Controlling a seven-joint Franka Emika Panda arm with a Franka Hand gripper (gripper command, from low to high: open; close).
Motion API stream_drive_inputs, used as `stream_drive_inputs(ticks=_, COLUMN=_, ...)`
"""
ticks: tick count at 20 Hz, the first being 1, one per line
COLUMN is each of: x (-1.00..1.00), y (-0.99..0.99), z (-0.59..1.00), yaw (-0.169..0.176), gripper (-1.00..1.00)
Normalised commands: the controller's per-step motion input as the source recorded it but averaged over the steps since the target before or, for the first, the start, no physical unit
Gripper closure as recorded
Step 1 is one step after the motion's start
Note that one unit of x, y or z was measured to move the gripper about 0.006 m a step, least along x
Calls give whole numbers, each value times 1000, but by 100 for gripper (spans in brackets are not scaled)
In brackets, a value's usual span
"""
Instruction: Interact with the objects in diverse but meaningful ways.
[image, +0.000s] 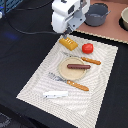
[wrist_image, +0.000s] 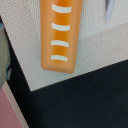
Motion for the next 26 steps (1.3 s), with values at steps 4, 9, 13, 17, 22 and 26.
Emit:
stream_drive_inputs(ticks=4, x=-256, y=266, z=-479, yaw=-45, gripper=-100)
stream_drive_inputs(ticks=9, x=-182, y=299, z=-503, yaw=-41, gripper=-100)
stream_drive_inputs(ticks=13, x=-206, y=299, z=-532, yaw=-37, gripper=-100)
stream_drive_inputs(ticks=17, x=-244, y=234, z=-517, yaw=-31, gripper=-100)
stream_drive_inputs(ticks=22, x=-243, y=170, z=-505, yaw=-21, gripper=-100)
stream_drive_inputs(ticks=26, x=-236, y=151, z=-527, yaw=-22, gripper=-100)
